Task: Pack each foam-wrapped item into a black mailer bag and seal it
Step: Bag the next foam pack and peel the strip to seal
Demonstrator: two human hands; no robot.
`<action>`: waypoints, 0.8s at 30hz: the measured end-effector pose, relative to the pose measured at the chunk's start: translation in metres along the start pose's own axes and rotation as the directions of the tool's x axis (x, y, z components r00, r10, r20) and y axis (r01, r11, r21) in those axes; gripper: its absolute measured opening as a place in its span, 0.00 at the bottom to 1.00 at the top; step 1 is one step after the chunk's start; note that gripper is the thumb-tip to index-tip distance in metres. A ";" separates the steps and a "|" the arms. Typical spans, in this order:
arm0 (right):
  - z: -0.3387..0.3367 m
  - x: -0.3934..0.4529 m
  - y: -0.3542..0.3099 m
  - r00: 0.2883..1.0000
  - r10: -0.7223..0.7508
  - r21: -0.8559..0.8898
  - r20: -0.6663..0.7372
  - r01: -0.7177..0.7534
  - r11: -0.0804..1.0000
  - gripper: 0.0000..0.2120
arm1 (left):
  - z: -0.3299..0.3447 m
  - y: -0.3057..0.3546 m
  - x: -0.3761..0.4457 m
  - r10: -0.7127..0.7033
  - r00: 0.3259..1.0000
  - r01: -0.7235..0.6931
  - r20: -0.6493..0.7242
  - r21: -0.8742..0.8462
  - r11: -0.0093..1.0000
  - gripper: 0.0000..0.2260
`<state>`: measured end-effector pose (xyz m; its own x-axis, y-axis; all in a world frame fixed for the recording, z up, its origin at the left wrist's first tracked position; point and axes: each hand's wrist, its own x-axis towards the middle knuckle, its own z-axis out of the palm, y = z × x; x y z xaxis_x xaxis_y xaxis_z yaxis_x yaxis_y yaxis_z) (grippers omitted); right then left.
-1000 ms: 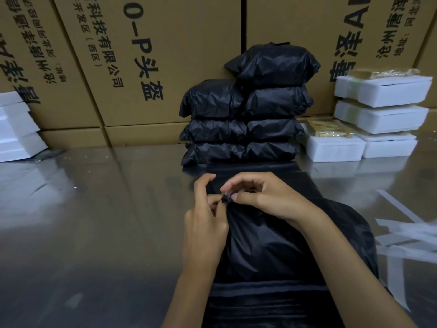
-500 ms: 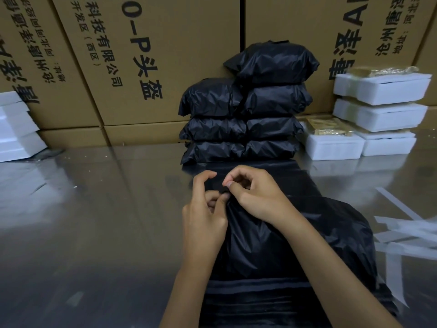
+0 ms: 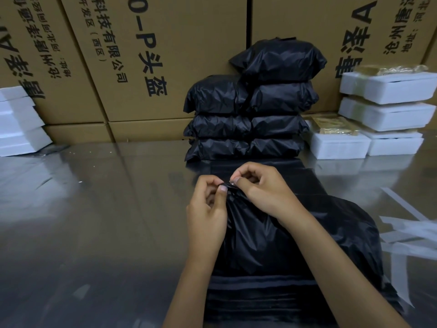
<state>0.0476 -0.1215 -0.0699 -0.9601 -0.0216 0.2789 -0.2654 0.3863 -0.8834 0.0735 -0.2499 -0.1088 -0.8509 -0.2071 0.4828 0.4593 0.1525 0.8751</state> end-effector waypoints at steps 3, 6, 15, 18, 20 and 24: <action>-0.001 0.000 0.000 1.000 0.015 0.030 -0.027 -0.014 0.999 0.08 | 0.004 0.000 0.000 -0.061 0.998 0.061 -0.003 -0.084 0.995 0.09; -0.002 0.000 0.002 0.997 0.032 0.061 -0.065 -0.028 0.998 0.08 | 0.005 -0.001 0.000 -0.113 0.994 0.110 -0.016 -0.125 0.986 0.06; -0.009 0.007 0.012 0.983 0.015 -0.058 -0.182 -0.026 0.998 0.07 | 0.005 -0.003 0.000 -0.289 0.949 0.270 -0.123 -0.151 0.951 0.05; -0.019 0.009 0.016 0.965 -0.038 -0.174 -0.258 -0.007 0.985 0.09 | 0.006 -0.003 0.001 -0.346 0.924 0.319 -0.165 -0.171 0.932 0.06; -0.026 0.011 0.020 0.952 -0.048 -0.214 -0.303 -0.019 0.977 0.09 | 0.006 -0.006 0.001 -0.360 0.913 0.342 -0.193 -0.123 0.932 0.06; -0.043 0.014 0.027 0.914 -0.054 -0.250 -0.402 -0.053 0.967 0.08 | 0.005 -0.012 0.000 -0.333 0.922 0.365 -0.196 0.155 0.918 0.04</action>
<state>0.0309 -0.0723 -0.0734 -0.8276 0.3302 0.4539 -0.1836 0.6050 -0.7748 0.0669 -0.2469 -0.1200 -0.8879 -0.4312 0.1604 0.0720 0.2140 0.9742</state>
